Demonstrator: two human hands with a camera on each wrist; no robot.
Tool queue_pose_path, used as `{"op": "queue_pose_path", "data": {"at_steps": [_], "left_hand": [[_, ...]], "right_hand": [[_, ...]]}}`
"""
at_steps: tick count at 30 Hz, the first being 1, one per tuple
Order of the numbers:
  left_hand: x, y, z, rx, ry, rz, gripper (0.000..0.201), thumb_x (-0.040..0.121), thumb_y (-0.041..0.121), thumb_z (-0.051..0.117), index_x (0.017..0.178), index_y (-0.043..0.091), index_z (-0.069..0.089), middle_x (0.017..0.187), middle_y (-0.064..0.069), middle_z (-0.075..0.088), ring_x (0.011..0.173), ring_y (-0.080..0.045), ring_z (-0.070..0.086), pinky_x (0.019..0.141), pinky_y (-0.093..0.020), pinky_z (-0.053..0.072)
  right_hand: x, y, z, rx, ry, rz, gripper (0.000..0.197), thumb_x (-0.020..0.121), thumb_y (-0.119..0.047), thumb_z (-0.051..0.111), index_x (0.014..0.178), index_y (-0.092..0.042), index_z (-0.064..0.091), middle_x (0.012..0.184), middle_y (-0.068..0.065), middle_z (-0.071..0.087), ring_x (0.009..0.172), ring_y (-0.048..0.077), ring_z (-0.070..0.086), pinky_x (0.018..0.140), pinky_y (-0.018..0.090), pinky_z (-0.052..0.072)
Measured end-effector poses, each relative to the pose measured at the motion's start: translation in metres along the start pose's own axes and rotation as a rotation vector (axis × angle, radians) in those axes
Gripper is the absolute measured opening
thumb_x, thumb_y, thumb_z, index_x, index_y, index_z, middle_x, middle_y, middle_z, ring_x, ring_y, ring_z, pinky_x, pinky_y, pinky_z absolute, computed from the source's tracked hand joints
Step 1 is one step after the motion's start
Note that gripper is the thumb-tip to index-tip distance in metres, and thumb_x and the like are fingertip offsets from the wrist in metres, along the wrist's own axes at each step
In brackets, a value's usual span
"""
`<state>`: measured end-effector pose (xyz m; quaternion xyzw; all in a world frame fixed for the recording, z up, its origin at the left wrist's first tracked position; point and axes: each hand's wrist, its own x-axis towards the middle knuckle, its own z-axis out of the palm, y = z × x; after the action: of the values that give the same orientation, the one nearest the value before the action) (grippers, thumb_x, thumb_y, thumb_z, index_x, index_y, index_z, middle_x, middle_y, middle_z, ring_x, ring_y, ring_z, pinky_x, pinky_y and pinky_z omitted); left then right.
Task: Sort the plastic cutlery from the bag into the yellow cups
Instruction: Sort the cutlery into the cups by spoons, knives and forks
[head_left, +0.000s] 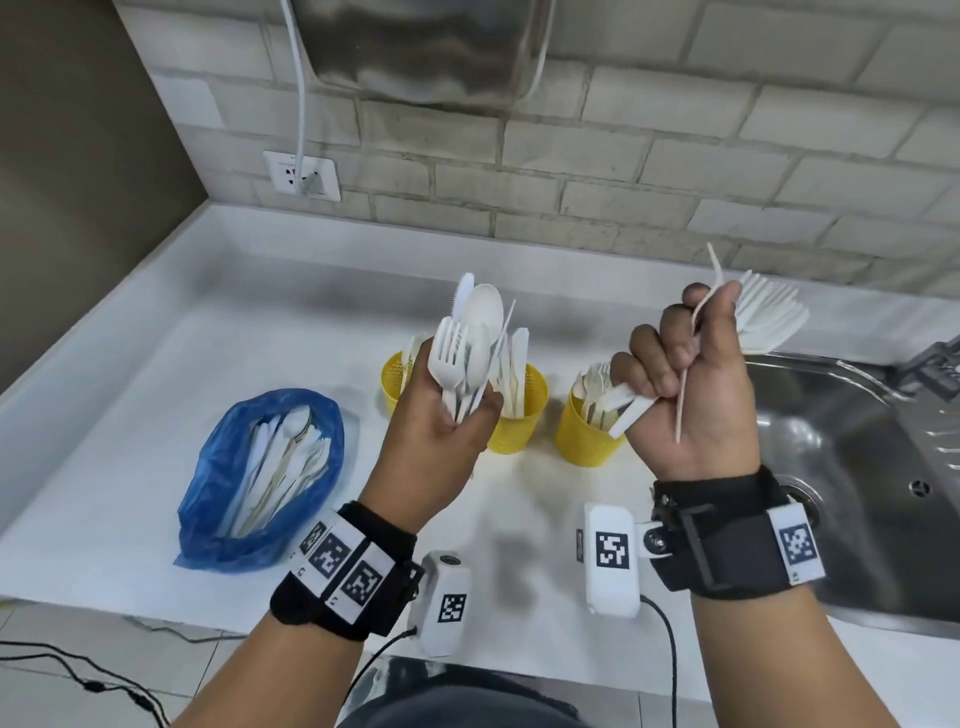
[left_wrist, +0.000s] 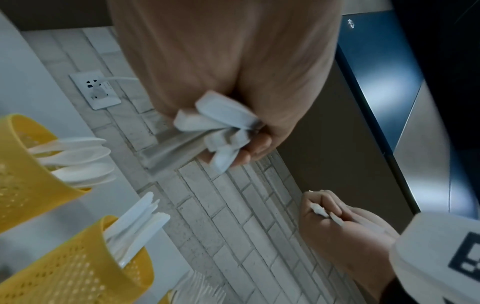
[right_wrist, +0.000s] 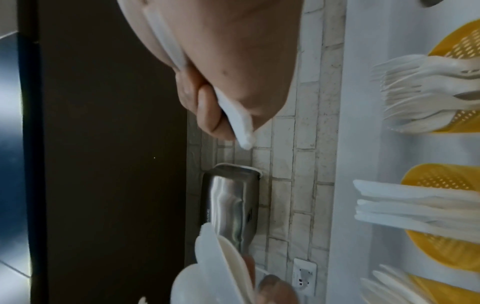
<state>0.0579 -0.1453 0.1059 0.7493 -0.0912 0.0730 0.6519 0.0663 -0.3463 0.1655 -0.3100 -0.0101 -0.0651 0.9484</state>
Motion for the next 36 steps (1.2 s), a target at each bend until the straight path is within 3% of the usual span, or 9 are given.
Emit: {"op": "queue_pose_path", "data": {"at_steps": [4, 9, 13, 17, 20, 23, 32, 34, 36], "left_hand": [[-0.005, 0.005, 0.009, 0.008, -0.027, 0.012, 0.026, 0.095, 0.007, 0.067, 0.118, 0.013, 0.058, 0.09, 0.018, 0.062, 0.08, -0.005, 0.062, 0.076, -0.027, 0.052], [-0.011, 0.005, 0.022, 0.036, -0.036, 0.041, 0.027, 0.094, 0.016, 0.067, 0.118, 0.018, 0.057, 0.096, 0.009, 0.063, 0.083, -0.014, 0.063, 0.076, -0.035, 0.053], [-0.015, 0.011, 0.033, 0.081, -0.03, 0.114, 0.038, 0.096, 0.006, 0.066, 0.129, 0.017, 0.052, 0.11, 0.005, 0.063, 0.096, -0.006, 0.062, 0.083, -0.019, 0.049], [-0.015, 0.009, 0.043, 0.216, 0.044, 0.17, 0.05, 0.094, 0.005, 0.066, 0.137, 0.021, 0.046, 0.113, 0.023, 0.057, 0.099, 0.003, 0.058, 0.08, -0.006, 0.043], [-0.014, 0.007, 0.049, 0.294, 0.098, 0.206, 0.06, 0.091, 0.007, 0.067, 0.144, 0.022, 0.042, 0.113, 0.029, 0.055, 0.101, -0.001, 0.058, 0.081, -0.009, 0.045], [-0.013, 0.012, 0.055, 0.342, 0.1, 0.216, 0.066, 0.088, 0.004, 0.069, 0.147, 0.016, 0.042, 0.119, 0.017, 0.056, 0.107, -0.01, 0.059, 0.083, -0.022, 0.05], [-0.01, 0.016, 0.063, 0.377, 0.109, 0.188, 0.067, 0.086, 0.003, 0.07, 0.147, 0.013, 0.042, 0.122, 0.006, 0.059, 0.106, -0.016, 0.06, 0.084, -0.027, 0.051], [-0.009, 0.016, 0.065, 0.404, 0.108, 0.179, 0.068, 0.087, 0.005, 0.071, 0.148, 0.014, 0.042, 0.125, 0.005, 0.061, 0.106, -0.015, 0.061, 0.084, -0.028, 0.052], [-0.007, 0.017, 0.067, 0.433, 0.101, 0.166, 0.069, 0.088, 0.011, 0.073, 0.149, 0.019, 0.041, 0.13, 0.006, 0.062, 0.109, -0.016, 0.063, 0.085, -0.034, 0.055]], "right_hand": [[-0.01, -0.007, -0.002, -0.148, 0.031, -0.04, 0.037, 0.089, -0.057, 0.055, 0.074, -0.024, 0.049, 0.047, -0.007, 0.024, 0.033, 0.005, 0.021, 0.036, 0.018, 0.02], [-0.022, -0.008, -0.007, -0.356, 0.088, -0.055, 0.038, 0.104, -0.031, 0.056, 0.071, -0.021, 0.04, 0.046, 0.0, 0.022, 0.031, 0.011, 0.021, 0.039, 0.016, 0.02], [-0.031, -0.011, -0.008, -0.397, 0.058, -0.016, 0.038, 0.107, -0.023, 0.039, 0.069, -0.016, 0.041, 0.046, 0.005, 0.027, 0.032, 0.016, 0.026, 0.043, 0.018, 0.027], [-0.043, -0.008, -0.016, -0.493, -0.068, -0.028, 0.028, 0.107, -0.027, 0.045, 0.082, -0.017, 0.054, 0.052, 0.003, 0.032, 0.037, 0.015, 0.027, 0.043, 0.022, 0.029], [-0.052, -0.006, -0.021, -0.719, -0.182, -0.116, 0.013, 0.099, -0.026, 0.062, 0.089, -0.018, 0.063, 0.052, -0.002, 0.036, 0.041, 0.014, 0.03, 0.045, 0.023, 0.031], [-0.058, -0.004, -0.02, -0.9, -0.234, -0.189, 0.007, 0.092, -0.017, 0.074, 0.095, -0.013, 0.07, 0.056, 0.011, 0.037, 0.048, 0.019, 0.036, 0.051, 0.023, 0.037], [-0.049, -0.013, -0.025, -0.572, -0.302, -0.071, 0.008, 0.098, -0.012, 0.059, 0.094, -0.016, 0.066, 0.053, 0.0, 0.035, 0.042, 0.02, 0.02, 0.042, 0.032, 0.022], [-0.048, -0.014, -0.027, -0.604, -0.345, -0.097, 0.013, 0.098, -0.011, 0.06, 0.094, -0.02, 0.067, 0.056, -0.004, 0.041, 0.042, 0.019, 0.028, 0.044, 0.029, 0.028], [-0.047, -0.01, -0.028, -0.711, -0.385, -0.172, 0.012, 0.095, -0.008, 0.066, 0.103, -0.016, 0.069, 0.071, -0.013, 0.063, 0.055, 0.007, 0.056, 0.053, 0.026, 0.047]]}}
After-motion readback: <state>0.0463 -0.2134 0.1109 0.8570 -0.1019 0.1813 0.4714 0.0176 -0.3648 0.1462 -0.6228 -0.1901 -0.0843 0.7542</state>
